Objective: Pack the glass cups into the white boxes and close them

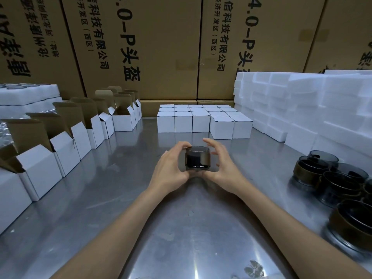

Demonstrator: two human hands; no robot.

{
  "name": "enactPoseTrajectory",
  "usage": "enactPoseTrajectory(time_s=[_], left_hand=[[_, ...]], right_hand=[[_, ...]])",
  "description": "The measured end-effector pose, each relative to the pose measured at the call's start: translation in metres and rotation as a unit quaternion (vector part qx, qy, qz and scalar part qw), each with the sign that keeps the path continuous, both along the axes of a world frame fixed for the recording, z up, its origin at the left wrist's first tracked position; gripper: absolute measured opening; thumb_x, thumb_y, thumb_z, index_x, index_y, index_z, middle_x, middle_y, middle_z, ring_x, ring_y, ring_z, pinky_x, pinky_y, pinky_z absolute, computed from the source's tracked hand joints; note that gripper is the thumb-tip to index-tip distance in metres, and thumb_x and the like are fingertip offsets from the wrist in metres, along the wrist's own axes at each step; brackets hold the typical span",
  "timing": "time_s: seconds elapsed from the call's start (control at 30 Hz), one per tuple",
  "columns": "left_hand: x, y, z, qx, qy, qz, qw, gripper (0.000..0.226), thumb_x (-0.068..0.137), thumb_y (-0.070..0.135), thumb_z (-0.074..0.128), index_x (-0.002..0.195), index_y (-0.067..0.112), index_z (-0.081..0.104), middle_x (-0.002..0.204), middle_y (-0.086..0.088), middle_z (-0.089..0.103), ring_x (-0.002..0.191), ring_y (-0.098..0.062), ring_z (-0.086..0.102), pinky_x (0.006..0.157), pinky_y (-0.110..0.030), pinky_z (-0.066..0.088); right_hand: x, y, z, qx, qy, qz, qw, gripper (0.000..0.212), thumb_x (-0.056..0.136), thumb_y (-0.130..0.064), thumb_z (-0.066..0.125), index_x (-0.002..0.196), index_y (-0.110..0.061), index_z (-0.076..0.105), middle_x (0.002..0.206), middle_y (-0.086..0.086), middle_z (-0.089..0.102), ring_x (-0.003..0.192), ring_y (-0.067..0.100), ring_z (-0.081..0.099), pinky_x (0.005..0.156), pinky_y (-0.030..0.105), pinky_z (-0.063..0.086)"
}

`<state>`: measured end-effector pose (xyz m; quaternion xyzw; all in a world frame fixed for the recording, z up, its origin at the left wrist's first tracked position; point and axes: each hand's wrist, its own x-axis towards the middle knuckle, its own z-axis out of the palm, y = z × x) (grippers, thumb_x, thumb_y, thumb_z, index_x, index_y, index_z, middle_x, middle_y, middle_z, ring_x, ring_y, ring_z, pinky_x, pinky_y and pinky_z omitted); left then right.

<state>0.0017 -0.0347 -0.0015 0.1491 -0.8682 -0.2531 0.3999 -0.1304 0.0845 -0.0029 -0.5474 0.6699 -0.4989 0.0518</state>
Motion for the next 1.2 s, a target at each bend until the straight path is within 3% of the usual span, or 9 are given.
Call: enactPoseTrajectory(time_s=[0.13, 0.33, 0.43, 0.53, 0.63, 0.87, 0.97, 1.07, 1.2], left_hand=[[0.0002, -0.0028, -0.0017, 0.05, -0.009, -0.017, 0.999, 0.066, 0.064, 0.028, 0.087, 0.117, 0.026, 0.047, 0.117, 0.012, 0.061, 0.116, -0.01, 0.055, 0.095, -0.031, 0.046], [-0.001, 0.0006, 0.003, -0.058, 0.016, -0.01, 0.998, 0.062, 0.068, 0.018, 0.081, 0.123, 0.021, 0.054, 0.118, 0.009, 0.056, 0.112, -0.012, 0.054, 0.096, -0.035, 0.046], [0.0001, -0.0002, 0.0029, -0.009, 0.027, -0.009, 1.0, 0.059, 0.066, 0.02, 0.085, 0.117, 0.02, 0.055, 0.115, 0.01, 0.061, 0.111, -0.011, 0.057, 0.095, -0.03, 0.046], [0.0022, -0.0005, 0.0009, 0.052, 0.024, -0.027, 0.998, 0.06, 0.064, 0.019, 0.087, 0.113, 0.021, 0.052, 0.111, 0.012, 0.062, 0.111, -0.004, 0.058, 0.095, -0.027, 0.046], [0.0026, -0.0007, -0.0011, 0.062, 0.011, -0.033, 0.997, 0.06, 0.067, 0.017, 0.085, 0.116, 0.021, 0.05, 0.114, 0.011, 0.061, 0.114, -0.005, 0.056, 0.097, -0.029, 0.045], [0.0015, -0.0009, 0.0011, 0.017, 0.027, -0.026, 0.999, 0.061, 0.068, 0.022, 0.085, 0.12, 0.022, 0.053, 0.117, 0.012, 0.059, 0.112, -0.007, 0.056, 0.095, -0.027, 0.046], [0.0024, -0.0031, -0.0005, 0.068, 0.03, -0.022, 0.997, 0.061, 0.064, 0.022, 0.087, 0.113, 0.025, 0.05, 0.114, 0.01, 0.063, 0.114, -0.005, 0.057, 0.093, -0.025, 0.046], [0.0027, -0.0041, -0.0012, 0.105, 0.023, -0.031, 0.994, 0.061, 0.066, 0.017, 0.086, 0.108, 0.031, 0.044, 0.114, 0.009, 0.061, 0.114, -0.006, 0.056, 0.093, -0.023, 0.044], [0.0021, -0.0044, -0.0025, 0.139, 0.004, -0.073, 0.988, 0.06, 0.07, 0.001, 0.077, 0.104, 0.034, 0.041, 0.124, 0.004, 0.057, 0.107, -0.014, 0.063, 0.09, -0.031, 0.052]], right_hand=[[0.0002, -0.0025, -0.0024, -0.009, -0.03, -0.02, 0.999, 0.064, 0.072, -0.011, 0.08, 0.116, -0.026, 0.037, 0.123, -0.006, 0.052, 0.12, 0.013, 0.049, 0.093, 0.023, 0.037], [0.0028, 0.0009, 0.002, -0.049, 0.032, -0.035, 0.998, 0.061, 0.074, -0.006, 0.076, 0.115, -0.039, 0.044, 0.116, -0.03, 0.046, 0.115, 0.013, 0.046, 0.099, 0.032, 0.04], [0.003, -0.0004, 0.0012, -0.021, 0.016, -0.016, 1.0, 0.071, 0.076, -0.009, 0.076, 0.127, -0.041, 0.038, 0.128, -0.021, 0.044, 0.123, 0.013, 0.041, 0.104, 0.033, 0.036], [0.003, -0.0027, -0.0024, 0.004, -0.031, -0.002, 1.0, 0.071, 0.074, -0.009, 0.078, 0.128, -0.027, 0.036, 0.129, -0.01, 0.046, 0.123, 0.012, 0.044, 0.097, 0.014, 0.036], [0.0038, -0.0023, -0.0023, -0.014, -0.021, -0.029, 0.999, 0.061, 0.072, -0.009, 0.079, 0.116, -0.029, 0.042, 0.119, -0.012, 0.053, 0.112, 0.008, 0.051, 0.082, 0.0, 0.034], [0.0066, -0.0007, 0.0026, -0.041, 0.032, -0.027, 0.998, 0.066, 0.075, -0.003, 0.074, 0.128, -0.032, 0.047, 0.12, -0.016, 0.047, 0.114, 0.008, 0.048, 0.1, 0.026, 0.039], [0.0077, 0.0006, 0.003, -0.004, -0.032, -0.002, 0.999, 0.076, 0.076, -0.015, 0.078, 0.134, -0.042, 0.037, 0.134, -0.009, 0.042, 0.12, 0.007, 0.046, 0.094, 0.02, 0.04], [0.0074, 0.0005, 0.0032, 0.016, -0.129, 0.04, 0.991, 0.071, 0.077, -0.01, 0.077, 0.129, -0.039, 0.04, 0.133, 0.002, 0.051, 0.118, 0.011, 0.052, 0.088, 0.012, 0.044], [0.0075, -0.0005, 0.0029, 0.0, -0.19, 0.039, 0.981, 0.057, 0.075, -0.003, 0.077, 0.121, -0.025, 0.05, 0.121, 0.01, 0.061, 0.11, 0.021, 0.061, 0.095, 0.026, 0.048]])
